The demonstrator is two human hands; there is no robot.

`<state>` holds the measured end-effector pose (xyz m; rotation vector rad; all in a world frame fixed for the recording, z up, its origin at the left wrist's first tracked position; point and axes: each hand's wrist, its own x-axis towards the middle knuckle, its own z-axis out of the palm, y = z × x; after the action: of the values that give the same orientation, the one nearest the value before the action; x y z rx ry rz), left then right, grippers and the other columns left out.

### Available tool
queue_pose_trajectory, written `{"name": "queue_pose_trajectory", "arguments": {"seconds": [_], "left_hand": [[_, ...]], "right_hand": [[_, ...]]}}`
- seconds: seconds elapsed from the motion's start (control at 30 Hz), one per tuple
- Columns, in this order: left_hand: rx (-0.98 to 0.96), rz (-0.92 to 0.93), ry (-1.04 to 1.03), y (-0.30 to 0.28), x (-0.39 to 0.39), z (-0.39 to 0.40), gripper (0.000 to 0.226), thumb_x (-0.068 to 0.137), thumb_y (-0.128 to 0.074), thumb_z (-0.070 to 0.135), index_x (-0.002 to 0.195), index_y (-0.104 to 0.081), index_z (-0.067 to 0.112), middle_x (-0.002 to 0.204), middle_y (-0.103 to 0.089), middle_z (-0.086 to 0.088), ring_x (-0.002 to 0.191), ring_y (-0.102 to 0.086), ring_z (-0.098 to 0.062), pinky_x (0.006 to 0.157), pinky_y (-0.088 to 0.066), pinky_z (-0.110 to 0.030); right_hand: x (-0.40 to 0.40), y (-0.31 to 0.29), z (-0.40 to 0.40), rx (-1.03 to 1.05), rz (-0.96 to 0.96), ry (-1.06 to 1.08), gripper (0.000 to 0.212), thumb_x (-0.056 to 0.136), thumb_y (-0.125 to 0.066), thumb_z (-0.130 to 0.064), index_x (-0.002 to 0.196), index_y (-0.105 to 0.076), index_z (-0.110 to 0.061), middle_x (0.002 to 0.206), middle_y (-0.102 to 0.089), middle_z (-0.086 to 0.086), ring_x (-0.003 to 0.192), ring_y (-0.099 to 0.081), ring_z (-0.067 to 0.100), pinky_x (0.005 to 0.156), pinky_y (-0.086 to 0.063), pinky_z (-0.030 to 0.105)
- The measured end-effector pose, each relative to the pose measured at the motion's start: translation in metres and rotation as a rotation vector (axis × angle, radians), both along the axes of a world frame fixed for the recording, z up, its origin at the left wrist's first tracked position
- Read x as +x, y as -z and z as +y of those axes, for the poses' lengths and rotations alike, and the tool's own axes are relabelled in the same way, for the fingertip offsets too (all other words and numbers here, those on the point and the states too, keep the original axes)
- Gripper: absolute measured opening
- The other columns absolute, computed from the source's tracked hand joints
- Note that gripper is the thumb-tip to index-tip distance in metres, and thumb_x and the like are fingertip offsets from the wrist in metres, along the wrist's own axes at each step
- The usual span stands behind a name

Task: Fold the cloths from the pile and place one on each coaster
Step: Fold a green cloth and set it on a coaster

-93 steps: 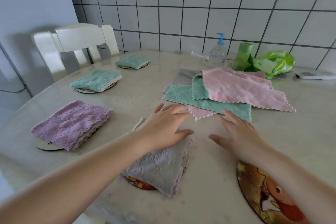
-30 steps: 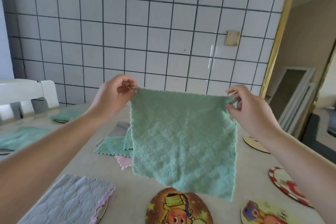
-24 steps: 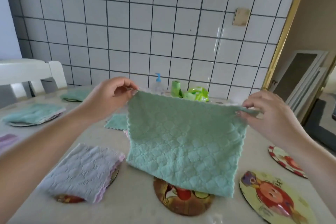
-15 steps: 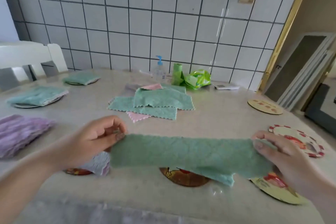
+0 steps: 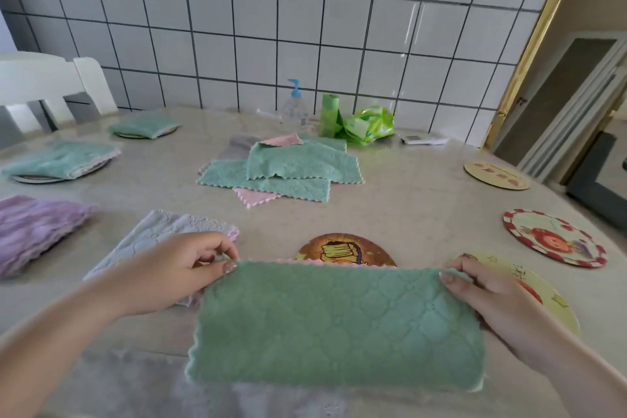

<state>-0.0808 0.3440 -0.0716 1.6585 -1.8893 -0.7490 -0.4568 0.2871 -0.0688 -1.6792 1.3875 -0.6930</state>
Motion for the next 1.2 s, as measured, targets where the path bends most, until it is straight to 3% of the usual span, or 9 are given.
{"name": "queue_pose_trajectory", "arguments": {"seconds": [0.07,0.13,0.2,0.43,0.67,0.77,0.97,1.07,1.2], "left_hand": [[-0.025,-0.169,-0.029,0.002,0.0,-0.006,0.008,0.085,-0.055,0.045,0.086,-0.058,0.038,0.075,-0.069,0.005,0.062,-0.062,-0.013,0.066,-0.048,-0.028],[-0.039,-0.281,-0.053,0.002,-0.002,-0.011,0.006,0.089,-0.057,0.035,0.083,-0.057,0.035,0.072,-0.069,0.012,0.061,-0.062,-0.006,0.063,-0.046,-0.021],[-0.049,-0.349,-0.07,0.003,-0.003,-0.017,0.007,0.088,-0.058,0.034,0.082,-0.056,0.035,0.074,-0.069,0.013,0.065,-0.063,-0.004,0.067,-0.048,-0.022],[-0.061,-0.401,-0.039,0.006,-0.003,-0.037,0.009,0.088,-0.058,0.036,0.08,-0.055,0.037,0.068,-0.06,0.026,0.056,-0.051,0.001,0.054,-0.037,-0.017],[-0.062,-0.409,-0.03,0.01,0.0,-0.047,0.012,0.089,-0.054,0.029,0.081,-0.049,0.036,0.063,-0.055,0.028,0.049,-0.045,-0.002,0.052,-0.034,-0.02],[-0.037,-0.433,-0.046,0.009,-0.001,-0.049,0.009,0.089,-0.054,0.03,0.085,-0.049,0.037,0.062,-0.057,0.015,0.05,-0.046,-0.002,0.053,-0.036,-0.021],[-0.074,-0.595,-0.09,0.015,-0.009,-0.052,0.013,0.089,-0.053,0.036,0.101,-0.047,0.034,0.087,-0.057,0.014,0.076,-0.053,-0.001,0.067,-0.045,-0.023],[-0.164,-0.635,-0.122,0.019,-0.013,-0.048,0.025,0.089,-0.055,0.037,0.112,-0.049,0.031,0.104,-0.052,0.017,0.094,-0.053,-0.002,0.079,-0.044,-0.019],[-0.322,-0.564,-0.063,0.021,-0.044,-0.029,0.039,0.089,-0.051,0.038,0.127,-0.051,0.028,0.126,-0.052,0.015,0.117,-0.05,-0.006,0.103,-0.033,-0.021]], "right_hand": [[0.001,0.005,-0.012,-0.068,0.124,-0.019,0.022,0.086,-0.052,-0.042,0.077,-0.067,-0.029,0.072,-0.069,-0.005,0.066,-0.066,0.014,0.063,-0.054,0.035],[0.005,0.01,-0.022,-0.124,0.248,-0.05,0.021,0.087,-0.05,-0.045,0.084,-0.065,-0.03,0.078,-0.071,-0.002,0.07,-0.067,0.017,0.07,-0.053,0.038],[0.009,0.015,-0.031,-0.151,0.316,-0.062,0.018,0.088,-0.051,-0.044,0.084,-0.063,-0.031,0.075,-0.07,-0.002,0.063,-0.064,0.015,0.062,-0.05,0.032],[0.014,0.028,-0.052,-0.188,0.406,-0.026,0.013,0.087,-0.054,-0.046,0.08,-0.062,-0.037,0.071,-0.07,-0.008,0.065,-0.066,0.012,0.066,-0.054,0.041],[0.016,0.034,-0.06,-0.194,0.412,-0.026,0.016,0.087,-0.052,-0.048,0.083,-0.061,-0.036,0.075,-0.072,0.002,0.067,-0.068,0.023,0.068,-0.053,0.043],[0.018,0.034,-0.061,-0.212,0.426,-0.022,0.014,0.087,-0.053,-0.046,0.083,-0.061,-0.034,0.074,-0.072,0.002,0.068,-0.067,0.024,0.068,-0.053,0.04],[0.021,0.033,-0.062,-0.254,0.533,0.005,0.012,0.087,-0.057,-0.04,0.093,-0.06,-0.03,0.083,-0.065,-0.007,0.083,-0.065,0.013,0.072,-0.049,0.03],[0.025,0.026,-0.054,-0.343,0.618,0.036,0.024,0.088,-0.057,-0.037,0.11,-0.057,-0.028,0.094,-0.058,-0.013,0.077,-0.059,0.001,0.068,-0.05,0.024],[0.051,0.006,-0.025,-0.531,0.654,-0.1,0.043,0.092,-0.046,-0.04,0.133,-0.043,-0.031,0.127,-0.047,-0.018,0.105,-0.045,-0.007,0.091,-0.036,0.013]]}}
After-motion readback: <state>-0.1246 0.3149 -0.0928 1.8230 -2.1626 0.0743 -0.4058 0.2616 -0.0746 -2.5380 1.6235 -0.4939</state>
